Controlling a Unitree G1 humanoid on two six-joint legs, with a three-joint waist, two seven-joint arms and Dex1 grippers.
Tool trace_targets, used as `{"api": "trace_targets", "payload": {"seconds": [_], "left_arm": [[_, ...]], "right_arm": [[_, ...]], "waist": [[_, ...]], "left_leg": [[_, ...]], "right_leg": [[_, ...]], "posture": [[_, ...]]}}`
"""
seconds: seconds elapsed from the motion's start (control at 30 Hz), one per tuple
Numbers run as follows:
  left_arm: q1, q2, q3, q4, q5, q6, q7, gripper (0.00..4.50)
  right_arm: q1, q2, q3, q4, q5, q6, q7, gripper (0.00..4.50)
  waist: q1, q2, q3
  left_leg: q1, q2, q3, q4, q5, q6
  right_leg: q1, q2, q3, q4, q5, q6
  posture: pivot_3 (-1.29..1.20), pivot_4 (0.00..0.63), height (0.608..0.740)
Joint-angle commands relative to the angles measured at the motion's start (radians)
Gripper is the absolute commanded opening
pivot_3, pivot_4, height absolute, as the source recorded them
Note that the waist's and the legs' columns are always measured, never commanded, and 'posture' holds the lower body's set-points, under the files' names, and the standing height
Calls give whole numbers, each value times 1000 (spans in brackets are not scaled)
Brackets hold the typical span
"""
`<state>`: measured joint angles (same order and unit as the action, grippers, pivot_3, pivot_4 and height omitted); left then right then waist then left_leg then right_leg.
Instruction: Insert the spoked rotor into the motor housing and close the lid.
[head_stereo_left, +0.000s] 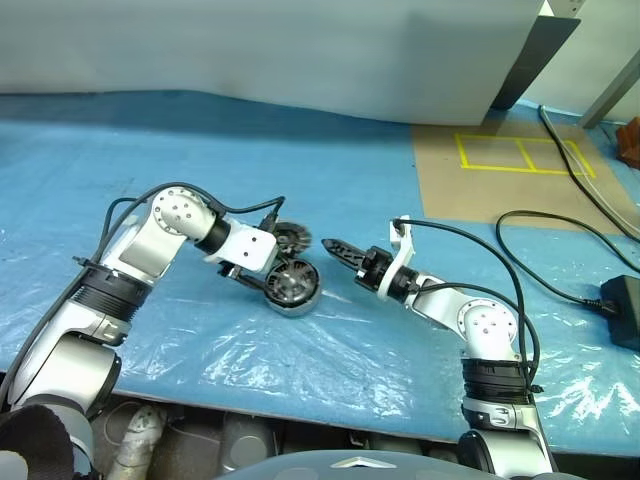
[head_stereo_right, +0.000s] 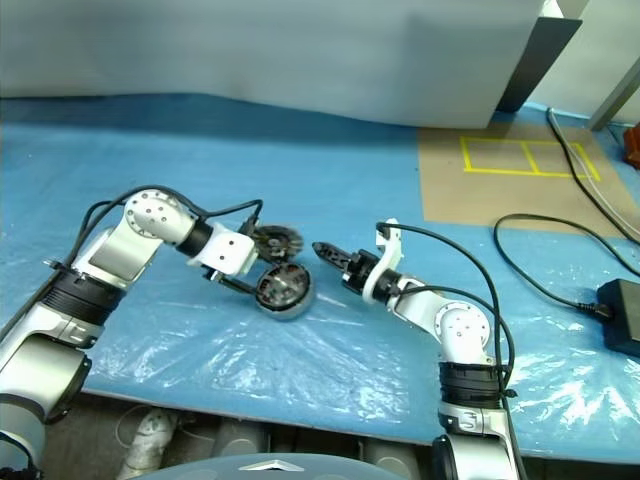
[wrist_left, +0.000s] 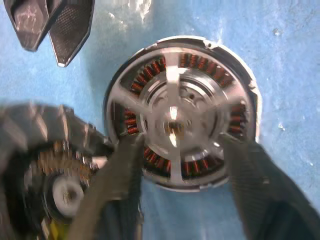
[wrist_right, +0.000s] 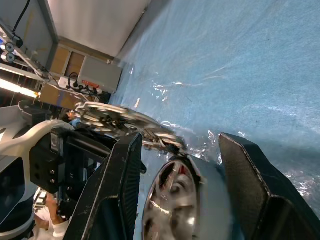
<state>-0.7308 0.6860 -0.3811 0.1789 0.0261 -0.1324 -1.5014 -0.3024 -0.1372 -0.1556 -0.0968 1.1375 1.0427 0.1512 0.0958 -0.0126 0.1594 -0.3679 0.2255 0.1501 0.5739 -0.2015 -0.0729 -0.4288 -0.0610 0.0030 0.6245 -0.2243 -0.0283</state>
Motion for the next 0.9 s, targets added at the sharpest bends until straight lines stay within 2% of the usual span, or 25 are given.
{"api": "trace_targets", "payload": {"seconds": [0.03, 0.17, 0.3, 0.57, 0.67, 0.73, 0.8, 0.9], "left_arm": [[-15, 9, 21, -27, -18, 11, 3, 2912], [-67, -23, 54, 30, 2, 11, 101, 2912], [-105, -32, 115, 46, -55, 70, 150, 2912], [-17, -11, 354, 43, -273, 358, 250, 2912], [81, 27, 432, 11, -351, 480, 256, 2912], [213, 92, 477, -50, -412, 555, 202, 2912], [337, 143, 491, -91, -414, 554, 183, 2912], [504, 190, 493, -163, -405, 518, 168, 2961]], "right_arm": [[-3, 0, -10, -49, 10, -5, 9, 2538], [-5, 1, -8, -47, 11, -4, 12, 2538], [-9, -12, 8, -63, -1, -8, 43, 2538], [-49, -255, 209, -184, -194, -62, 360, 2538], [-86, -331, 282, -197, -285, -112, 463, 2538], [-104, -364, 314, -187, -313, -125, 531, 2538], [-113, -388, 340, -179, -336, -136, 593, 2538], [-119, -398, 379, -183, -353, -144, 673, 1918]], "waist": [[0, 0, 0], [0, 0, 0], [1, 0, 0], [-4, 1, 1], [-4, 2, 1], [-10, 2, 1], [-14, 2, 1], [-10, 2, 1]], "left_leg": [[0, 0, 0, 0, 0, 0], [0, 0, 0, 0, 0, 0], [-1, 0, 0, 1, 0, 0], [0, 0, -1, -1, 0, 0], [0, 0, -1, -2, 0, 0], [0, 0, -1, -2, 0, 0], [0, 0, -1, -3, 0, 0], [-1, 0, -1, -5, 0, 0]], "right_leg": [[0, 0, 0, 0, 0, 0], [0, 0, 0, 0, 0, 0], [0, 0, 0, 0, 0, 0], [0, 1, 0, -1, 0, 0], [0, 1, 0, -1, 0, 0], [0, 1, 0, -2, 0, 0], [0, 1, 0, -3, 0, 0], [-1, 1, -1, -5, 0, 0]], "posture": [[0, 150, 740], [0, 150, 740], [0, 150, 740], [0, 150, 740], [0, 150, 740], [0, 150, 740], [0, 150, 740], [0, 150, 740]]}}
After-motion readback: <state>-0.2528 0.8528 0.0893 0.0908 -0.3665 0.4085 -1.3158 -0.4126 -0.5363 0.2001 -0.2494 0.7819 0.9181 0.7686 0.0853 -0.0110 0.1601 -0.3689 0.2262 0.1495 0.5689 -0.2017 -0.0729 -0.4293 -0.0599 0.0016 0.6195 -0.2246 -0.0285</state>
